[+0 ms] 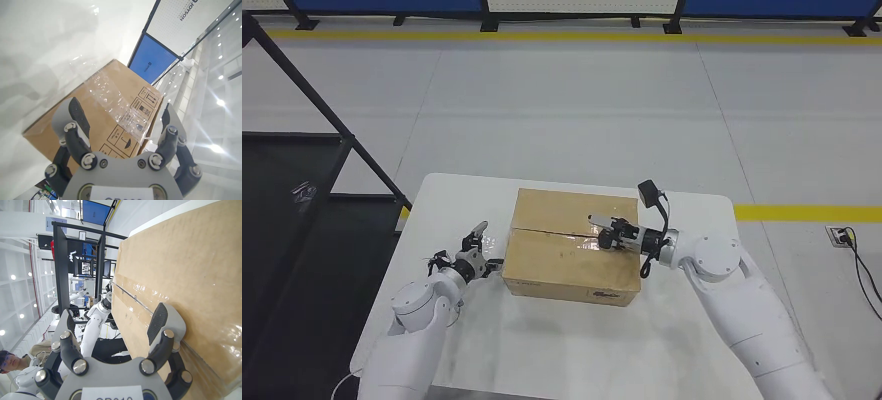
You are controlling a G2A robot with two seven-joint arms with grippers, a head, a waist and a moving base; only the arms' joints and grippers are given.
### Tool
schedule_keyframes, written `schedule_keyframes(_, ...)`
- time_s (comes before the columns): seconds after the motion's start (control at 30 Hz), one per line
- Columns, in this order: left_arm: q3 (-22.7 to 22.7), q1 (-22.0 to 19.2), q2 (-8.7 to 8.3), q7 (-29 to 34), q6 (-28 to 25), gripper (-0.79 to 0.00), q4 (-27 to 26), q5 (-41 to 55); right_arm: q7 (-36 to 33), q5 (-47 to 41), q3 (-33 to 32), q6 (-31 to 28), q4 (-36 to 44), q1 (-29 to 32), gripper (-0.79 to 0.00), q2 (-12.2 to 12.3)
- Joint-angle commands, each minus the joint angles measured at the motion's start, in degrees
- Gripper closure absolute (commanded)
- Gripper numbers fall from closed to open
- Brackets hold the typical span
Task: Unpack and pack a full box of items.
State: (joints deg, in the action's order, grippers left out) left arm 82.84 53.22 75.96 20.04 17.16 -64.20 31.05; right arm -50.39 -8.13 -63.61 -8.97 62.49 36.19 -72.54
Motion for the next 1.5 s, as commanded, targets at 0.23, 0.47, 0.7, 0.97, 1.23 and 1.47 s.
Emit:
schedule_keyframes(0.23, -3.6, -3.94, 1.5, -4.91, -4.08, -0.785, 6.92, 2.62, 0.15, -0.06, -0.09, 0.21, 0.17, 0.06, -0.785, 0.08)
schedule_keyframes(0.47, -4.81, -6.73, 2.95, -9.45, -9.25, -0.785, 12.46, 7.18, 0.21, 0.05, -0.19, 0.38, 0.36, 0.25, -0.785, 0.17)
schedule_keyframes(0.7, -4.56, -8.87, 4.22, -12.73, -18.22, -0.785, 15.97, 11.72, 0.25, 0.06, -0.24, 0.48, 0.73, 0.51, -0.785, 0.26)
schedule_keyframes(0.97, -3.83, -9.78, 5.04, -14.7, -25.88, -0.785, 16.48, 14.09, 0.31, 0.43, -0.44, 0.71, 1.37, 0.87, -0.785, 0.43)
schedule_keyframes(1.23, -2.5, -7.84, 4.67, -16.77, -27.41, -0.785, 14.39, 10.92, 0.26, 0.47, -0.62, 0.83, 1.8, 1.17, -0.785, 0.57)
schedule_keyframes(1.47, -2.48, -7.21, 4.39, -11.49, -24.98, -0.785, 13.24, 9.55, 0.25, 0.57, -0.1, 0.91, 2.08, 0.91, -0.785, 0.49)
